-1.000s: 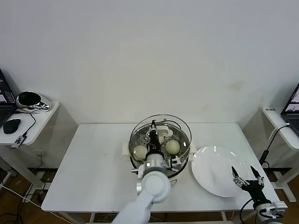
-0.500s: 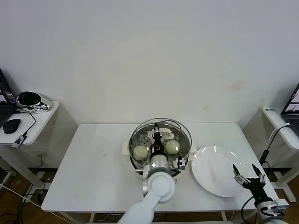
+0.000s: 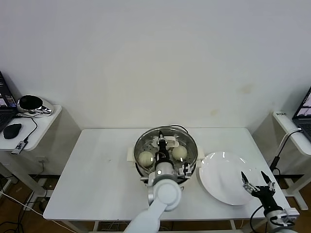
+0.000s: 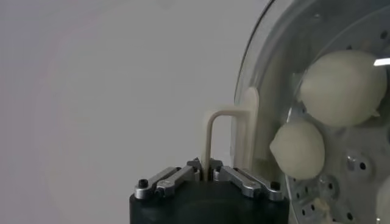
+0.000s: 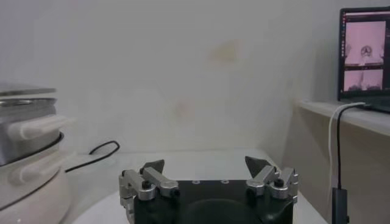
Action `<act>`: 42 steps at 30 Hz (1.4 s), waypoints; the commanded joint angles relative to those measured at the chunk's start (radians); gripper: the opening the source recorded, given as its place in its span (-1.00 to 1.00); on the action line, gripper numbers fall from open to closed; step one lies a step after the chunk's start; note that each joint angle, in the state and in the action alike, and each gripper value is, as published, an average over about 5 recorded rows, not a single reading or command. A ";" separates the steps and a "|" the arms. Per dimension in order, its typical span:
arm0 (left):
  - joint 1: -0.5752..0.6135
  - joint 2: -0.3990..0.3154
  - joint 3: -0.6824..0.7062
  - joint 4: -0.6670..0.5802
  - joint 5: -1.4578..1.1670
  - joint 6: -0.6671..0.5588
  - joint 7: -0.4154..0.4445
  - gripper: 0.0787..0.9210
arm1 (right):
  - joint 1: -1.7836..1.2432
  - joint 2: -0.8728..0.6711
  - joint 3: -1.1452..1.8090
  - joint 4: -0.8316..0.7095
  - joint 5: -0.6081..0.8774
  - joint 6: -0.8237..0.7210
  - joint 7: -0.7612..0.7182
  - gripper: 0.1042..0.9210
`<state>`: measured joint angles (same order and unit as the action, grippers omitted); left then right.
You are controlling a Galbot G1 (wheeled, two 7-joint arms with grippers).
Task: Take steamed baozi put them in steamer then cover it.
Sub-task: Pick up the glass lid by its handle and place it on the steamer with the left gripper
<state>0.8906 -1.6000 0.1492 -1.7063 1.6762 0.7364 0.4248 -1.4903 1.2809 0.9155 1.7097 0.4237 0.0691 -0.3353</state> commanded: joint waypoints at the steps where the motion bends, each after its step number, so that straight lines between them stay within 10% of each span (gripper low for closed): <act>1: 0.009 -0.004 -0.008 0.007 -0.006 0.044 -0.011 -0.85 | -0.002 0.002 -0.002 0.005 -0.004 0.001 0.000 0.76; 42: 0.026 0.000 -0.002 0.035 -0.020 0.041 -0.062 -0.85 | -0.017 0.018 -0.001 -0.003 -0.022 0.025 -0.003 0.76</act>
<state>0.9143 -1.6013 0.1464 -1.6642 1.6581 0.7364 0.3471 -1.5066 1.2990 0.9143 1.7076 0.4023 0.0928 -0.3379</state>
